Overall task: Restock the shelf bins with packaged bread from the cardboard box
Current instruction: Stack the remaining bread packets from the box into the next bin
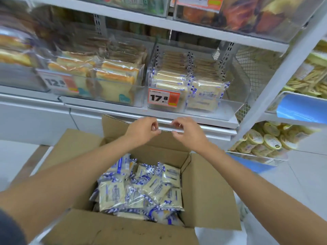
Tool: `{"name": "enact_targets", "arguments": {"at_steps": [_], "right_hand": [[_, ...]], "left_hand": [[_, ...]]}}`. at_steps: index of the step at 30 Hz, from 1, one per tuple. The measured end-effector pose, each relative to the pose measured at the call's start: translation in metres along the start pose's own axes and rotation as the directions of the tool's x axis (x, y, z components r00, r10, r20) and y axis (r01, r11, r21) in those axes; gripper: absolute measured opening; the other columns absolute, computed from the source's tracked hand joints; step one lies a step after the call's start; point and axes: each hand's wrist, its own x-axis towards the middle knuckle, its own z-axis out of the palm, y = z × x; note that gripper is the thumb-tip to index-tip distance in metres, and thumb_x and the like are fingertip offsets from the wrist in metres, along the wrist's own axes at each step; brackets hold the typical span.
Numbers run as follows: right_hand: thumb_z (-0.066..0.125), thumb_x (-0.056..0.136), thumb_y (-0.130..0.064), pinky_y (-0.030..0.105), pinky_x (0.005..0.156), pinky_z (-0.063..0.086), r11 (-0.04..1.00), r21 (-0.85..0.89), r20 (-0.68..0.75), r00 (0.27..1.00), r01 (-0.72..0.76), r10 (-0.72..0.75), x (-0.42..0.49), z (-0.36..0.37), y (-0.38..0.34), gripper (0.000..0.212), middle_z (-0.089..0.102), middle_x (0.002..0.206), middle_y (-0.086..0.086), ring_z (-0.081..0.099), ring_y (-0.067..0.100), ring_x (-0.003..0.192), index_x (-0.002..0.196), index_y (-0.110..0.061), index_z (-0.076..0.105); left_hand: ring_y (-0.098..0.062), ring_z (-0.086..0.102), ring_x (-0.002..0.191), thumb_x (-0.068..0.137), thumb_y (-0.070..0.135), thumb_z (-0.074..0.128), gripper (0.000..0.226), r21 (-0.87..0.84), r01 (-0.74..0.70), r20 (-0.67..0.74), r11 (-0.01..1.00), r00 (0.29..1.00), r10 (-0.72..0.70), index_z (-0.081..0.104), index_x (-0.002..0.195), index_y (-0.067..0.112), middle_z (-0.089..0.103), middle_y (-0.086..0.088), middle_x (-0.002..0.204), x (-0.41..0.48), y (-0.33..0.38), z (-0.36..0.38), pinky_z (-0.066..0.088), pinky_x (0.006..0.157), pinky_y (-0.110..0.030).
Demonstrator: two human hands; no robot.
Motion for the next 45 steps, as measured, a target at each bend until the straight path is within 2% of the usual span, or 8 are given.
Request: {"name": "enact_targets", "arguments": {"at_steps": [6, 14, 18, 25, 30, 33, 39, 45], "right_hand": [[0.064, 0.089, -0.025, 0.033, 0.107, 0.036, 0.964, -0.01, 0.548, 0.805, -0.267, 0.228, -0.06, 0.137, 0.039, 0.048, 0.053, 0.136, 0.007, 0.046, 0.024, 0.127, 0.136, -0.018, 0.053], [0.046, 0.097, -0.041, 0.041, 0.119, 0.013, 0.862, -0.111, 0.752, 0.525, -0.494, 0.398, -0.099, 0.238, 0.051, 0.076, -0.004, 0.163, 0.007, -0.006, 0.028, 0.15, 0.156, -0.021, 0.003], [0.049, 0.094, -0.02, 0.044, 0.118, 0.018, 0.919, -0.037, 0.573, 0.745, -0.392, 0.341, -0.099, 0.248, 0.048, 0.059, 0.02, 0.158, 0.0, 0.014, 0.027, 0.147, 0.15, -0.029, 0.032], [0.071, 0.081, -0.026, 0.044, 0.113, 0.027, 0.862, -0.074, 0.708, 0.582, -0.502, 0.4, -0.065, 0.239, 0.072, 0.094, 0.029, 0.145, 0.005, 0.017, 0.03, 0.138, 0.155, -0.03, 0.013], [0.081, 0.075, -0.029, 0.032, 0.092, 0.037, 0.908, 0.056, 0.681, 0.68, -0.416, 0.27, -0.068, 0.228, 0.078, 0.045, 0.04, 0.11, -0.002, 0.039, 0.017, 0.111, 0.108, -0.024, 0.05], [0.08, 0.077, -0.023, 0.027, 0.078, 0.038, 0.834, 0.331, 0.616, 0.77, -0.442, 0.164, -0.059, 0.209, 0.058, 0.037, 0.047, 0.092, -0.014, 0.047, 0.004, 0.087, 0.089, -0.028, 0.045], [0.073, 0.082, -0.042, 0.03, 0.103, 0.039, 0.706, 0.458, 0.572, 0.787, -0.54, 0.231, -0.038, 0.177, 0.03, 0.064, 0.046, 0.14, -0.007, 0.045, 0.01, 0.126, 0.139, -0.029, 0.046], [0.073, 0.085, -0.033, 0.035, 0.105, 0.041, 0.673, -0.082, 0.741, 0.407, -0.735, 0.534, -0.091, 0.225, 0.074, 0.07, 0.048, 0.142, 0.006, 0.049, 0.024, 0.125, 0.143, -0.012, 0.04]], "left_hand": [[-0.015, 0.06, 0.074, 0.087, 0.027, 0.069, 0.011, -0.076, 0.306, 0.213, 0.949, 0.935, -0.285, 0.064, 0.082, 0.02, 0.066, 0.003, 0.079, -0.064, -0.112, 0.057, 0.051, 0.075, -0.035], [-0.011, 0.059, 0.064, 0.086, 0.016, 0.07, 0.013, -0.218, 0.44, 0.226, 0.871, 0.891, -0.394, 0.066, 0.077, 0.025, 0.067, 0.003, 0.077, -0.097, -0.177, 0.082, 0.052, 0.07, -0.034], [-0.011, 0.056, 0.063, 0.088, 0.012, 0.068, 0.013, -0.271, 0.477, 0.233, 0.836, 0.875, -0.424, 0.066, 0.08, 0.023, 0.066, 0.001, 0.077, -0.097, -0.18, 0.092, 0.05, 0.066, -0.03], [-0.01, 0.058, 0.073, 0.09, 0.013, 0.065, 0.008, -0.283, 0.483, 0.285, 0.829, 0.867, -0.408, 0.066, 0.091, 0.021, 0.064, 0.003, 0.084, -0.1, -0.165, 0.099, 0.045, 0.064, -0.021], [-0.017, 0.061, 0.087, 0.089, 0.018, 0.067, 0.015, -0.336, 0.516, 0.318, 0.788, 0.849, -0.421, 0.064, 0.103, 0.02, 0.062, 0.006, 0.094, -0.093, -0.153, 0.102, 0.054, 0.08, -0.035], [-0.01, 0.048, 0.119, 0.08, 0.038, 0.077, 0.075, -0.335, 0.548, 0.471, 0.767, 0.802, -0.368, 0.039, 0.143, 0.021, 0.045, 0.015, 0.125, -0.083, -0.131, 0.105, 0.044, 0.1, -0.03], [-0.012, 0.03, 0.06, 0.079, 0.031, 0.079, 0.046, -0.364, 0.645, 0.429, 0.672, 0.757, -0.493, 0.036, 0.074, 0.016, 0.03, 0.001, 0.071, -0.066, -0.126, 0.102, 0.027, 0.053, -0.025], [-0.019, 0.048, 0.07, 0.06, 0.045, 0.088, 0.074, -0.35, 0.718, 0.447, 0.601, 0.692, -0.567, 0.054, 0.1, -0.007, 0.057, -0.022, 0.088, -0.084, -0.164, 0.079, 0.042, 0.058, -0.034]]}}
